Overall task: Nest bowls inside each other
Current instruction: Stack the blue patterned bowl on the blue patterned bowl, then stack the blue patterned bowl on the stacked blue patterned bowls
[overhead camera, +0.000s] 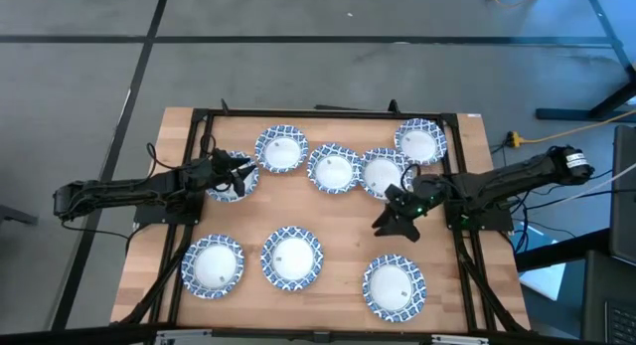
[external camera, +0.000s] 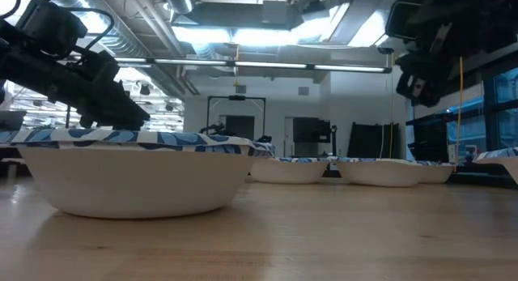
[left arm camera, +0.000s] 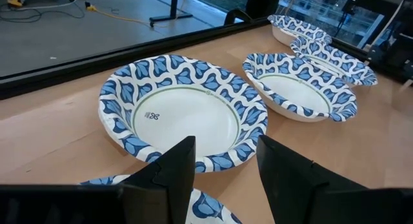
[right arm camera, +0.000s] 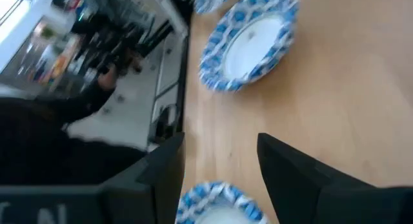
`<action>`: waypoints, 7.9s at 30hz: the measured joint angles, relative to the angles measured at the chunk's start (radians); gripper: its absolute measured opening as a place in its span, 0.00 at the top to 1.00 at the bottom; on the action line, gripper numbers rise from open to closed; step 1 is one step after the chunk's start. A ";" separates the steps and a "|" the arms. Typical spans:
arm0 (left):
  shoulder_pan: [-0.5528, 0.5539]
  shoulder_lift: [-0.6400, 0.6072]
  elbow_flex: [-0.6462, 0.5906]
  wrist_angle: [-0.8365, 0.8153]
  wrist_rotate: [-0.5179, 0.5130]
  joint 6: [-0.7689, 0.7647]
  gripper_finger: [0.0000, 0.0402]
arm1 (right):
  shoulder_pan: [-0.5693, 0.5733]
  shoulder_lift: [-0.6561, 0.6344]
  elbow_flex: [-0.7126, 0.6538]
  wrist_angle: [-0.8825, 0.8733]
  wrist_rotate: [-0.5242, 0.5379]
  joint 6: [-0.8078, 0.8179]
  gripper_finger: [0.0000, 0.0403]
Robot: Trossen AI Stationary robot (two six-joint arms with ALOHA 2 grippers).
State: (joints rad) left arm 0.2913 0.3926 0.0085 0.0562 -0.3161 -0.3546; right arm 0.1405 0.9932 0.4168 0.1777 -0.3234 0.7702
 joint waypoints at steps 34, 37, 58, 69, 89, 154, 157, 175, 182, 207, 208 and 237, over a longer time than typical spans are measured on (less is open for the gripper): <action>0.000 0.000 0.000 0.000 0.000 -0.010 0.60 | 0.349 0.212 0.193 -0.625 0.175 -0.221 0.52; 0.000 0.000 0.000 0.000 0.000 -0.010 0.60 | 0.356 0.269 0.193 -0.614 0.184 -0.193 0.52; 0.000 0.000 0.000 0.000 0.000 -0.013 0.60 | 0.341 0.348 0.193 -0.582 0.083 -0.094 0.95; 0.000 0.000 0.000 0.000 0.000 -0.039 0.60 | 0.228 0.348 0.250 -0.521 0.008 -0.076 0.98; 0.000 0.000 0.000 -0.002 0.045 -0.036 0.60 | -0.072 0.505 0.725 -0.520 0.027 -0.184 0.99; 0.000 0.000 0.000 -0.005 0.048 -0.028 0.60 | -0.137 0.990 1.042 -0.444 -0.124 -0.327 0.68; 0.000 0.000 0.000 -0.005 0.048 -0.028 0.60 | -0.140 0.962 1.041 -0.472 -0.028 -0.331 0.68; 0.000 0.002 0.000 -0.006 0.048 -0.001 0.60 | -0.143 0.767 0.963 -1.021 0.403 -0.457 0.68; 0.000 0.006 0.000 -0.006 0.048 0.017 0.60 | -0.143 0.648 0.746 -0.917 0.416 -0.382 0.68; 0.000 0.007 0.000 -0.005 0.044 0.026 0.60 | -0.091 0.430 0.379 -0.890 0.595 -0.359 0.68; 0.000 0.007 0.000 -0.005 0.044 0.026 0.60 | -0.091 0.430 0.379 -0.891 0.595 -0.363 0.68; 0.000 0.007 0.000 -0.005 0.044 0.025 0.60 | -0.126 0.431 0.378 -0.878 0.539 -0.416 0.68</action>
State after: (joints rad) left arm 0.2913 0.3992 0.0082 0.0509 -0.2722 -0.3292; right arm 0.0147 1.4242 0.7952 -0.7002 0.2157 0.3546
